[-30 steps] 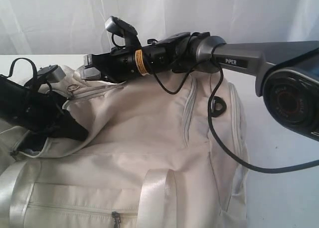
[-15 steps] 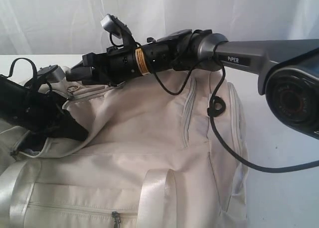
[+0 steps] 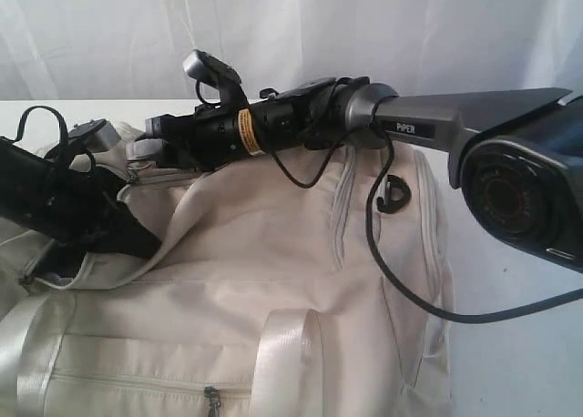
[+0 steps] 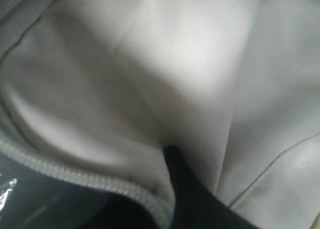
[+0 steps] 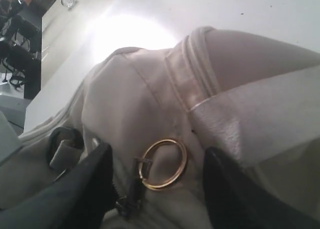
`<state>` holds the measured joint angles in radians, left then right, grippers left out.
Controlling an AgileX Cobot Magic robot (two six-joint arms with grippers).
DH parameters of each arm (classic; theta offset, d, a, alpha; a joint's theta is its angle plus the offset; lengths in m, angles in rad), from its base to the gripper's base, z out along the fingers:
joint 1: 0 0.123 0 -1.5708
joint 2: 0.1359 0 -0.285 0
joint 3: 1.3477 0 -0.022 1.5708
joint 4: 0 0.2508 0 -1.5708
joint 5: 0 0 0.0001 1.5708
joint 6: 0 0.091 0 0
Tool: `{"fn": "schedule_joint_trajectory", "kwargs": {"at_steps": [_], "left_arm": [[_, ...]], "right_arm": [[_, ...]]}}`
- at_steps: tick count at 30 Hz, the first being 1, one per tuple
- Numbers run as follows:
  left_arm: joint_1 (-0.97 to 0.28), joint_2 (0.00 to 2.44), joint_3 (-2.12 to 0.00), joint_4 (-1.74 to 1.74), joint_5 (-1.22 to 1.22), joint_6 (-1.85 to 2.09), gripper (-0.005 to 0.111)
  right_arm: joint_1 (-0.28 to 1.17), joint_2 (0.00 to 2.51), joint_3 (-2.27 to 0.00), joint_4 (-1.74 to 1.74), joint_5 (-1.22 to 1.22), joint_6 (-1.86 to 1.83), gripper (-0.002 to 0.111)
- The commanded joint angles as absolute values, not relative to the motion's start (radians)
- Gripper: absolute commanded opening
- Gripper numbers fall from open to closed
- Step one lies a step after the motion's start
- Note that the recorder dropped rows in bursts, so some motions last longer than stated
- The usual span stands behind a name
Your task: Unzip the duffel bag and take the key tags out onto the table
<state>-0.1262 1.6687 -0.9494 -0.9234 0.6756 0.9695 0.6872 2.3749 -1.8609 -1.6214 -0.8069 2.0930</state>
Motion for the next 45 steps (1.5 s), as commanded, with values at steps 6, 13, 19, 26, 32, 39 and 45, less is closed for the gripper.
{"fn": "schedule_joint_trajectory", "kwargs": {"at_steps": [6,13,19,26,32,39,45], "left_arm": [[-0.13,1.663,-0.938,-0.934,0.752,0.994,0.0],[-0.13,1.663,-0.938,-0.934,0.754,0.994,0.0],[-0.13,1.663,-0.938,-0.934,0.754,0.994,0.0],[-0.13,1.663,-0.938,-0.934,0.75,0.995,0.0],[-0.13,1.663,-0.938,-0.934,0.75,0.995,0.0],[-0.13,1.663,-0.938,-0.934,0.761,1.018,0.0],[-0.13,1.63,-0.938,-0.934,0.747,1.022,0.0]], "right_arm": [[0.708,2.439,-1.864,-1.54,-0.837,2.099,0.058],[0.726,2.445,-1.864,-1.485,-0.954,2.099,0.023],[0.688,2.433,-1.864,-1.485,-0.969,2.091,0.0],[0.606,2.4,-1.864,-1.481,-1.006,2.091,0.0],[0.58,2.399,-1.863,-1.494,-1.004,2.091,0.0],[0.55,2.397,-1.863,-1.557,-0.965,2.091,0.0],[0.518,2.394,-1.863,-1.603,-0.969,2.091,0.0]]}}
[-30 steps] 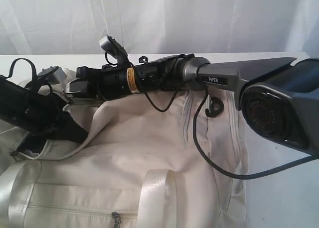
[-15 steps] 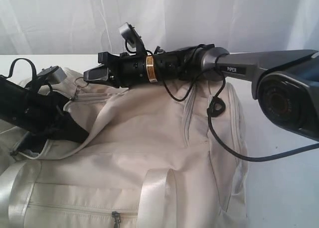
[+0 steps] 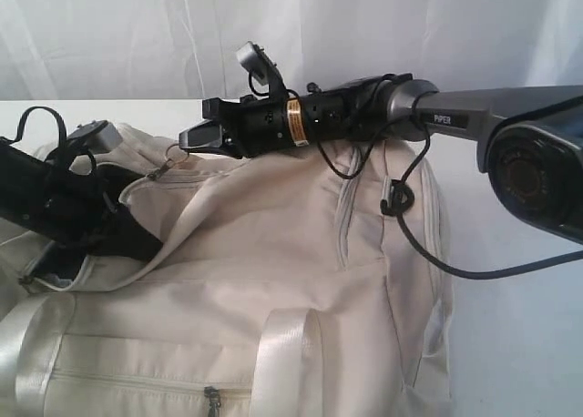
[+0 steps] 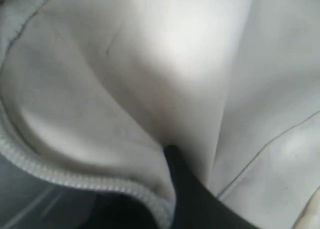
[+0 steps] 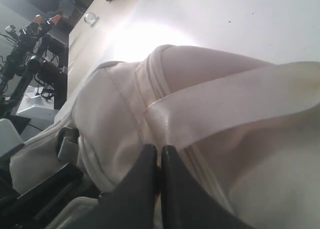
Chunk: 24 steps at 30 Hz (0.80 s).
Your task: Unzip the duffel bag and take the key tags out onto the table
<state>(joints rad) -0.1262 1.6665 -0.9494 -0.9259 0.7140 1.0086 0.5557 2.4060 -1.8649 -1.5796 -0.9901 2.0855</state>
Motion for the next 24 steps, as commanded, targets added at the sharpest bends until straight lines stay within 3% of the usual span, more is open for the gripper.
{"fn": "schedule_joint_trajectory", "kwargs": {"at_steps": [1,24], "left_arm": [[-0.13,1.616,-0.938,-0.934,0.74,1.022,0.0],[-0.128,1.544,-0.938,-0.912,0.65,1.0,0.0]], "right_arm": [[0.515,2.394,-1.863,-1.603,-0.969,2.091,0.0],[0.369,2.289,-1.861,-1.744,-1.114,2.092,0.0]]}}
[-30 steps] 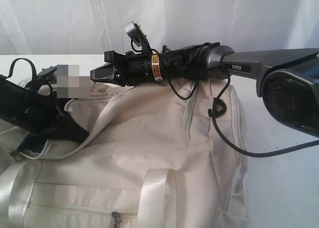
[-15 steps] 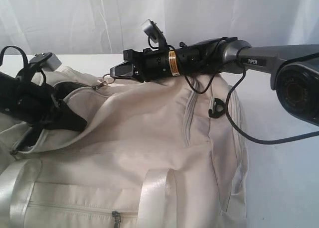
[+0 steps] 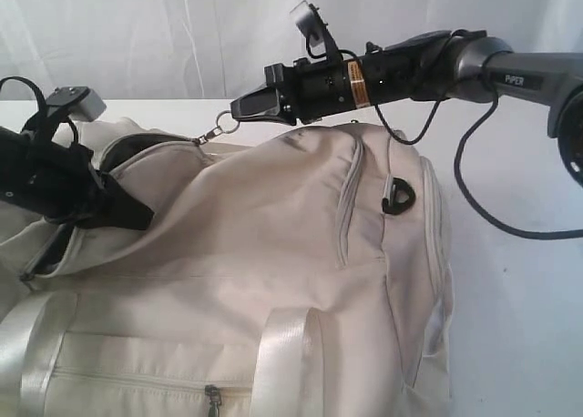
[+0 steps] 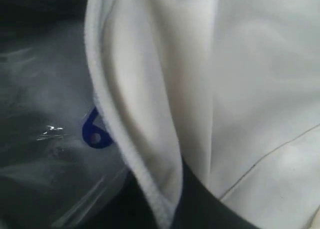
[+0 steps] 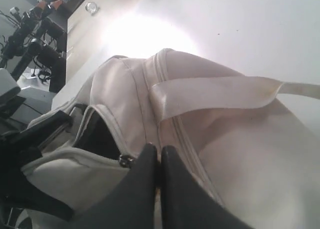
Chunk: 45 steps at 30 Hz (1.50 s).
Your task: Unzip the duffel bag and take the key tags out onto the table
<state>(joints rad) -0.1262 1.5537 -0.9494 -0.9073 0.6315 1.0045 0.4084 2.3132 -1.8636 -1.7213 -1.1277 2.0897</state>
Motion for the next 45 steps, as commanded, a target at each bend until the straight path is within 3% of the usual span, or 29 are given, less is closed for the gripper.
{"fn": "schedule_joint_trajectory", "kwargs": {"at_steps": [1,14,17,21,23,36,45], "left_arm": [[-0.128,1.544,-0.938,-0.916,0.65,1.0,0.0],[-0.128,1.544,-0.938,-0.987,0.624,1.033,0.002],[-0.128,1.544,-0.938,-0.987,0.624,1.094,0.02],[-0.128,1.537,-0.959,-0.976,0.624,1.111,0.053],[-0.128,1.521,-0.98,-0.968,0.62,1.111,0.06],[-0.128,1.425,-1.103,-0.661,0.562,1.053,0.06],[-0.213,1.43,-1.107,-0.783,0.376,1.348,0.055]], "right_arm": [[0.366,2.289,-1.861,-1.744,-1.118,2.092,0.0],[0.431,2.287,-1.861,-1.744,-1.187,2.092,0.0],[0.457,2.287,-1.861,-1.744,-1.166,2.092,0.0],[0.47,2.287,-1.861,-1.744,-1.147,2.092,0.0],[0.47,2.287,-1.861,-1.744,-1.145,2.092,0.0],[0.47,2.287,-1.861,-1.744,-1.14,2.102,0.0],[0.47,2.287,-1.861,-1.744,-1.137,2.101,0.0]]}}
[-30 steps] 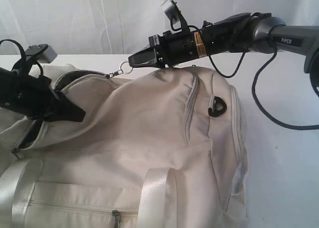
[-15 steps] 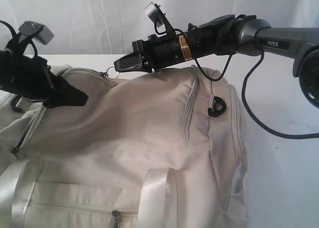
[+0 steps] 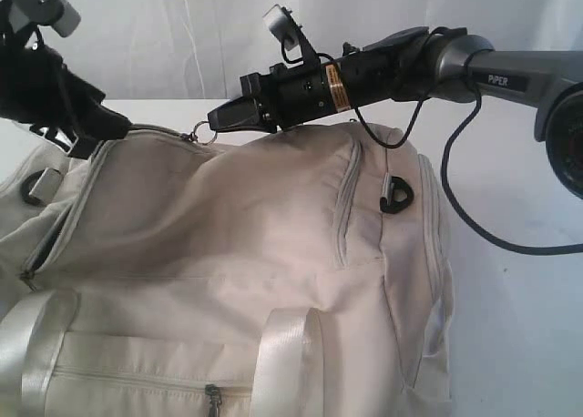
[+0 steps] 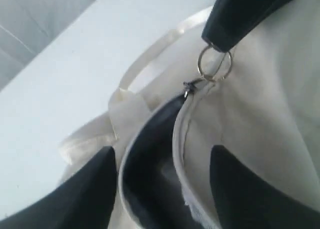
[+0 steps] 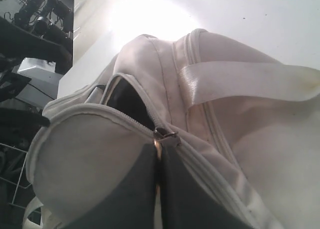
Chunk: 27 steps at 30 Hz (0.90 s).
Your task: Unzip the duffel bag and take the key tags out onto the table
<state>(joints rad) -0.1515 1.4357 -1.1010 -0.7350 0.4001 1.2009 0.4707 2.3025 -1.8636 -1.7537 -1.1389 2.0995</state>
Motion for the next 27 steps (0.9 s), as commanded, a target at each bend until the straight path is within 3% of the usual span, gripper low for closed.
{"fn": "schedule_joint_trajectory", "kwargs": {"at_steps": [1,7,13,17,21,27], "left_arm": [[-0.235,1.434,-1.107,-0.781,0.364,1.4,0.055],[-0.292,1.489,-1.196,-0.65,0.367,1.267,0.054],[-0.292,1.642,-1.505,-0.07,0.783,0.73,0.051],[-0.296,1.716,-1.633,-0.071,0.908,0.773,0.051],[-0.323,1.739,-1.657,-0.077,0.842,0.85,0.051],[-0.362,1.77,-1.657,-0.081,0.832,0.845,0.062]], "right_arm": [[0.47,2.287,-1.861,-1.744,-1.137,2.101,0.0],[0.468,2.287,-1.861,-1.744,-1.137,2.101,0.0],[0.468,2.287,-1.861,-1.744,-1.151,2.101,0.0],[0.468,2.287,-1.861,-1.744,-1.149,2.101,0.0],[0.468,2.287,-1.861,-1.744,-1.153,2.101,0.0],[0.468,2.287,-1.861,-1.744,-1.155,2.101,0.0]]}}
